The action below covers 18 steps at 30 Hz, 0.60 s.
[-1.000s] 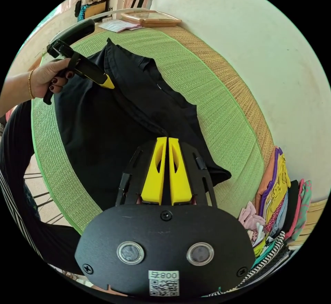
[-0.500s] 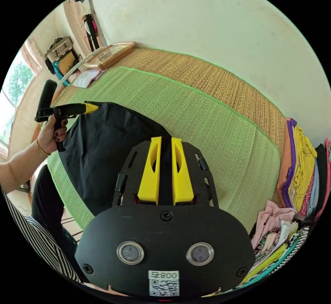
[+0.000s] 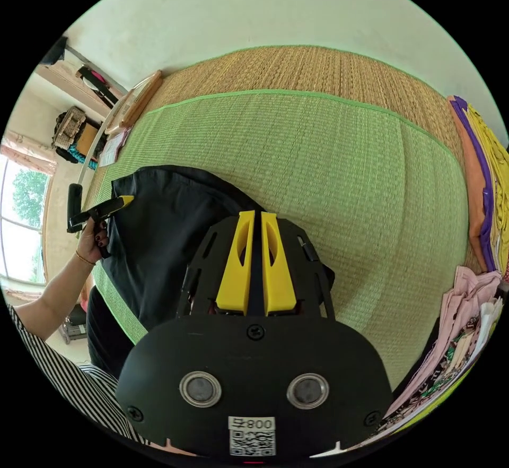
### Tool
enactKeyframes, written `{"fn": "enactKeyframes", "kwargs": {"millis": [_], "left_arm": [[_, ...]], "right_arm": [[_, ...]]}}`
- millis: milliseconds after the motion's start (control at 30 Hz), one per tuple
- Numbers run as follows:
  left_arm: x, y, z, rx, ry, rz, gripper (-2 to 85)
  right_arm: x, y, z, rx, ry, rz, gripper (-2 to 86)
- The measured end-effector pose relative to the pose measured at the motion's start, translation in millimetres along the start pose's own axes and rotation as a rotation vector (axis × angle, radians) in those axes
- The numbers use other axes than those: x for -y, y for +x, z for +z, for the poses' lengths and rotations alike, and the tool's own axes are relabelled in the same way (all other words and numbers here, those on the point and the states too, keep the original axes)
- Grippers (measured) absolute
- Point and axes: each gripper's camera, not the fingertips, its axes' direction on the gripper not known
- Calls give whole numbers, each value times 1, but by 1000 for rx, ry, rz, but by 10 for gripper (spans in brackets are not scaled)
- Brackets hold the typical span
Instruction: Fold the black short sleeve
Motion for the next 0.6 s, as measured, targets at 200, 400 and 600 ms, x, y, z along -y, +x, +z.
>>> {"fn": "enactKeyframes", "kwargs": {"millis": [200, 400, 600], "left_arm": [[-18, 5, -14, 0, 19, 39, 2], [-42, 0, -27, 60, 11, 54, 2], [-58, -18, -39, 73, 23, -13, 2]], "right_arm": [[-28, 26, -30, 108, 149, 4, 8], [-77, 27, 10, 60, 60, -51, 2], [-101, 79, 48, 88, 57, 133, 0]]}}
